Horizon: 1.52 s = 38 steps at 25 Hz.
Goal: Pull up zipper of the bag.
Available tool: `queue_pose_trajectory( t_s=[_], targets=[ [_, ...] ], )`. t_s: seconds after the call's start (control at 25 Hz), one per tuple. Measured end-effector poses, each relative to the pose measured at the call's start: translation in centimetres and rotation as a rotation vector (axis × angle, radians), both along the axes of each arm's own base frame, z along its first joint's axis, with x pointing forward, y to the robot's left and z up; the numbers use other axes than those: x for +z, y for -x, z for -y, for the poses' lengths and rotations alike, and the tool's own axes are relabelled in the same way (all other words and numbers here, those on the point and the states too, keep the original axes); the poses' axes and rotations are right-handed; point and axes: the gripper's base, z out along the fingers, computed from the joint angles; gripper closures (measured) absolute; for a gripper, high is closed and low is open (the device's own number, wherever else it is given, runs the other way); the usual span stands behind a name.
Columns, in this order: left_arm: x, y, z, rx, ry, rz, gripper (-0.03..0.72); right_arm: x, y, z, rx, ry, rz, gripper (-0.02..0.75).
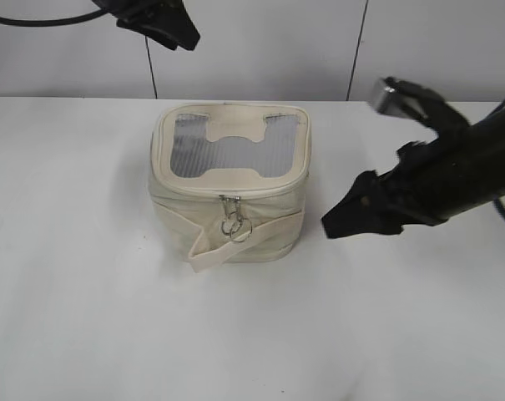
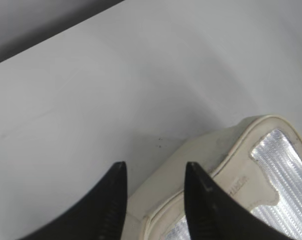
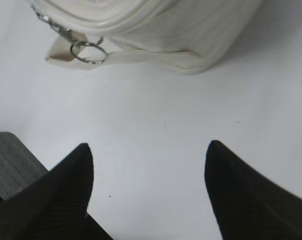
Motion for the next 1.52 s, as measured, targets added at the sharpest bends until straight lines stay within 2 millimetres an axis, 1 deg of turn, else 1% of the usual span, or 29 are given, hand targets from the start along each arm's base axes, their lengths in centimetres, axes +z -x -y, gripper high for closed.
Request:
queue_pose_trajectory(
  t_s=[0.08,0.2,0.32,0.4,0.48,0.52,0.56,0.64,0.68,0.76,0.84,0.92,0.96,1.04,1.08,1.2,1.32,1.4,1.52],
  targets=[
    [1.1,0.5,-0.7,0.060,-0.044,-0.004,0.393,1.4,0.0,1.8,-0.082,-0.010,-0.011,0.192],
    [3.2,1.6,-1.6,0.123,-0.081,0.001,0.414,3.3,0.6,4.0,-0.169,-0.009,-0.031,0.192],
    [5.8,3.2,-2.3,0.141,-0.084,0.018,0.438,4.0,1.6,5.5,-0.194,0.037,-0.095,0.192],
    [7.9,4.8,-2.8,0.154,-0.071,0.047,0.445,4.4,2.6,6.0,-0.177,0.079,-0.143,0.192],
    [10.1,7.6,-3.7,0.178,-0.061,0.069,0.452,5.0,3.6,6.2,-0.156,0.106,-0.161,0.193],
    [10.9,9.0,-4.4,0.207,-0.062,0.081,0.453,5.6,4.1,6.3,-0.152,0.108,-0.146,0.193],
    [11.6,10.8,-5.1,0.236,-0.059,0.099,0.454,6.3,4.6,6.4,-0.152,0.104,-0.127,0.193],
    [12.4,14.6,-6.8,0.302,-0.061,0.135,0.456,7.6,5.7,6.6,-0.150,0.095,-0.090,0.193],
    [12.4,16.9,-7.7,0.329,-0.062,0.156,0.456,8.3,6.4,6.7,-0.148,0.094,-0.074,0.193],
    [11.7,21.6,-9.9,0.394,-0.088,0.198,0.457,9.5,7.9,7.0,-0.140,0.110,-0.045,0.193],
    [10.6,25.9,-11.8,0.443,-0.117,0.246,0.456,10.5,9.5,7.6,-0.157,0.130,0.008,0.193],
    [8.8,30.3,-13.7,0.474,-0.138,0.292,0.456,10.7,11.2,8.3,-0.188,0.168,0.046,0.194],
    [8.3,32.7,-14.5,0.486,-0.130,0.333,0.456,10.7,12.1,8.7,-0.206,0.189,0.065,0.194],
    [6.1,36.1,-15.8,0.510,-0.114,0.368,0.456,10.4,13.8,9.4,-0.240,0.226,0.098,0.194],
    [5.1,37.4,-16.3,0.525,-0.111,0.378,0.456,10.4,14.9,9.7,-0.257,0.233,0.129,0.194],
    [2.0,41.0,-17.6,0.553,-0.092,0.418,0.456,9.3,17.0,10.5,-0.302,0.261,0.167,0.194],
    [-0.3,43.2,-18.3,0.562,-0.082,0.448,0.456,8.3,18.9,11.0,-0.337,0.251,0.227,0.195],
    [-0.7,44.1,-18.6,0.568,-0.061,0.479,0.456,7.7,20.1,11.3,-0.348,0.256,0.267,0.195],
    [-0.9,45.1,-19.0,0.576,-0.029,0.530,0.456,7.8,21.8,11.9,-0.368,0.257,0.375,0.195]
  ],
)
